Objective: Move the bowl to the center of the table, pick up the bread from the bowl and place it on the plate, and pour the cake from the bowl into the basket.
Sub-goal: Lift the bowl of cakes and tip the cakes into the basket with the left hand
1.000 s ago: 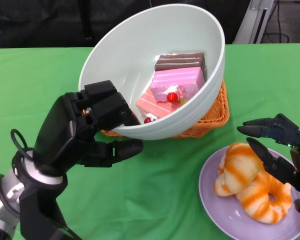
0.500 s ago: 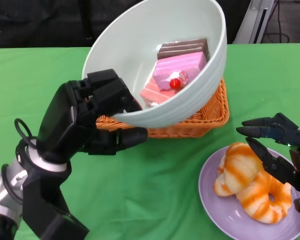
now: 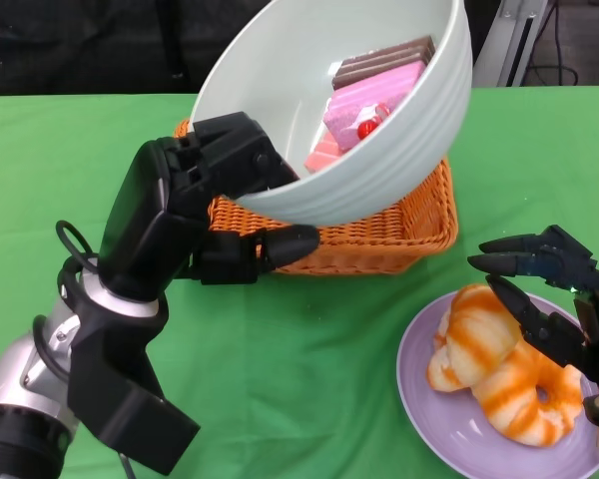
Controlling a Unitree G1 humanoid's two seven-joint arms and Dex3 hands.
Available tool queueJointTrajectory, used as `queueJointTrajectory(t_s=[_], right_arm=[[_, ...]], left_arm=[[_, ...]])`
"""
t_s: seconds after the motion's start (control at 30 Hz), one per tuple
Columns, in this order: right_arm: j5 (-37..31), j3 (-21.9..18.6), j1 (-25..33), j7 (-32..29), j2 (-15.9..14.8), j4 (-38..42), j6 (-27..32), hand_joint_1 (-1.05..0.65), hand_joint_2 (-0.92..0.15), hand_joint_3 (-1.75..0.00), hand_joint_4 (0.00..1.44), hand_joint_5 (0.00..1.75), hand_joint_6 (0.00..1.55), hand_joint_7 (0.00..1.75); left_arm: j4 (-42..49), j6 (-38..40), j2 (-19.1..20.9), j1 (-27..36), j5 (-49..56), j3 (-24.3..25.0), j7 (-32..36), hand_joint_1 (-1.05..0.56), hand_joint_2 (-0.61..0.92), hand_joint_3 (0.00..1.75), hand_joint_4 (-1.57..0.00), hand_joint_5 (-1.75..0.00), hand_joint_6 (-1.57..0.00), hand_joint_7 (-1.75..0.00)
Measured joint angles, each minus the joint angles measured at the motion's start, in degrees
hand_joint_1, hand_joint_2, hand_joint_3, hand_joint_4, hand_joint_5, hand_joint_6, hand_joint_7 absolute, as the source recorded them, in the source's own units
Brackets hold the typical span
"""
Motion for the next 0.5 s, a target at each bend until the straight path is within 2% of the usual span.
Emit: queueJointTrajectory(t_s=[0.07,0.17,0.27,0.33,0.37,0.4,0.5], right_arm=[[0.02,0.02,0.00,0.01,0.01,0.01,0.00,-0.27,-0.92,-0.22,0.79,0.92,0.91,0.43],[0.01,0.03,0.00,0.01,0.02,0.29,-0.01,-0.27,-0.92,-0.22,0.79,0.92,0.92,0.43],[-0.02,0.02,0.00,-0.02,0.19,0.49,-0.02,-0.27,-0.92,-0.22,0.79,0.93,0.92,0.44],[-0.25,0.02,0.00,-0.12,0.27,0.47,0.01,-0.27,-0.92,-0.23,0.79,0.93,0.91,0.44],[-0.31,0.03,0.00,-0.11,0.28,0.47,0.01,-0.27,-0.92,-0.23,0.78,0.93,0.91,0.44],[-0.30,0.04,0.00,-0.09,0.30,0.48,0.01,-0.27,-0.92,-0.23,0.78,0.93,0.91,0.44],[-0.20,0.10,0.00,0.06,0.37,0.57,0.01,-0.27,-0.92,-0.24,0.78,0.93,0.90,0.45]], left_arm=[[0.29,0.06,-0.44,-0.12,-0.33,-0.03,-1.01,-0.20,0.74,0.83,-0.76,-1.75,-0.66,-1.58],[1.40,0.06,-1.01,-0.58,-0.91,-0.18,-2.56,-0.21,0.78,0.74,-0.76,-1.75,-0.65,-1.60],[2.06,0.08,-1.57,-0.96,-2.66,-0.18,-4.12,-0.18,0.78,0.74,-0.75,-1.75,-0.65,-1.60],[2.50,0.11,-1.78,-1.45,-4.49,-0.32,-5.93,-0.15,0.73,0.81,-0.75,-1.75,-0.66,-1.59],[2.91,0.16,-1.85,-1.73,-5.61,-0.47,-6.91,-0.13,0.66,0.95,-0.76,-1.75,-0.67,-1.58],[3.31,0.20,-1.96,-2.01,-7.18,-0.70,-8.12,-0.12,0.63,1.01,-0.76,-1.75,-0.68,-1.58],[4.20,0.29,-2.38,-2.45,-10.72,-1.11,-11.39,-0.13,0.60,1.07,-0.76,-1.75,-0.68,-1.57]])
